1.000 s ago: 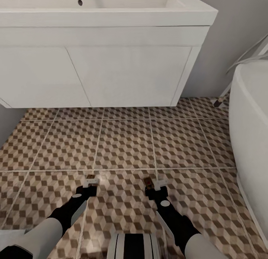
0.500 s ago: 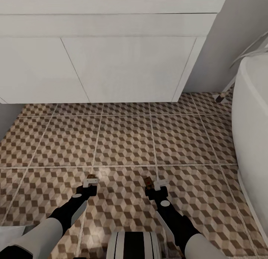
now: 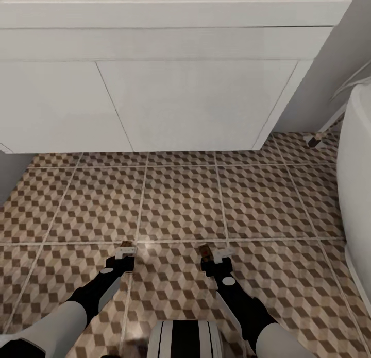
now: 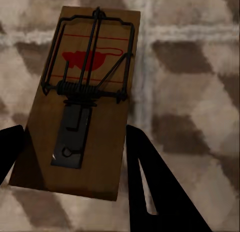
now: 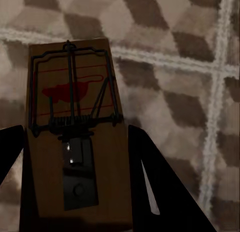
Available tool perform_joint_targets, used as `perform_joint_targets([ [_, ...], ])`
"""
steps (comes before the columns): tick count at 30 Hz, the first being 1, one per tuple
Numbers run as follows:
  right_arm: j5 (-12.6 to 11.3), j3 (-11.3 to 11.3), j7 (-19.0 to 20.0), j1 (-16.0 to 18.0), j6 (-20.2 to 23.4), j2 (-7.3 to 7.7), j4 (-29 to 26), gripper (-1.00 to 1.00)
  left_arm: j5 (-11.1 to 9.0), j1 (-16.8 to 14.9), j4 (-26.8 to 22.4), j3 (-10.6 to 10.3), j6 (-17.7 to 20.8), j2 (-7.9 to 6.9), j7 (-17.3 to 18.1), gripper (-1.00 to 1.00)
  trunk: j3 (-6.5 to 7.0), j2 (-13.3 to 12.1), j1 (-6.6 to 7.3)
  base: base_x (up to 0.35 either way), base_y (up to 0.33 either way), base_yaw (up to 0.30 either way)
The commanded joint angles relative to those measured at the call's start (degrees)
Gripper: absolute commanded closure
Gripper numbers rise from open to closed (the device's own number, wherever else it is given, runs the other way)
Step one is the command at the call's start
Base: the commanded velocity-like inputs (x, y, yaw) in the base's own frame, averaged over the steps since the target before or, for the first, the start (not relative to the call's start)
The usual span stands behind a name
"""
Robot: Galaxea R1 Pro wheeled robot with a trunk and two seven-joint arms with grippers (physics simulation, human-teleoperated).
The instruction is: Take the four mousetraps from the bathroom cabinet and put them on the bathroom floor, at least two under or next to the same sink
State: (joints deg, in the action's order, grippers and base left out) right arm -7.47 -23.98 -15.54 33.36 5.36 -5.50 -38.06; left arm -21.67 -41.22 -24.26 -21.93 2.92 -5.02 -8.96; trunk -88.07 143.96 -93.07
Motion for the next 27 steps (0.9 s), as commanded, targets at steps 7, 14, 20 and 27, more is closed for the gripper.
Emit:
perform_joint_targets([
  [7,-0.8,-0.4,-0.5,0.0,0.2,0.05,-0.1,1.0,-0.2,0.0,-0.2,-0.5,0.3,-0.08,-0.5,1.0,-0.04,0.0,-0.02,0.135,0.125,0.0],
  [14,0.2,-0.2,-0.5,0.0,-0.8,0.27,1.0,1.0,-0.2,0.0,-0.2,-0.7,0.3,0.01,-0.5,1.0,-0.04,0.0,-0.02,0.009,0.008,0.0],
  [20,0.8,0.0,-0.5,0.1,-1.0,0.7,2.7,1.0,-0.2,0.0,-0.3,-2.6,-0.2,0.09,-0.5,1.0,-0.04,0.0,-0.02,0.0,0.0,0.0],
  [27,0.9,0.0,-0.3,3.4,-1.0,0.89,2.9,1.0,-0.2,0.0,-0.4,-3.2,-1.2,0.09,-0.4,1.0,-0.04,0.0,-0.02,0.0,0.0,0.0],
])
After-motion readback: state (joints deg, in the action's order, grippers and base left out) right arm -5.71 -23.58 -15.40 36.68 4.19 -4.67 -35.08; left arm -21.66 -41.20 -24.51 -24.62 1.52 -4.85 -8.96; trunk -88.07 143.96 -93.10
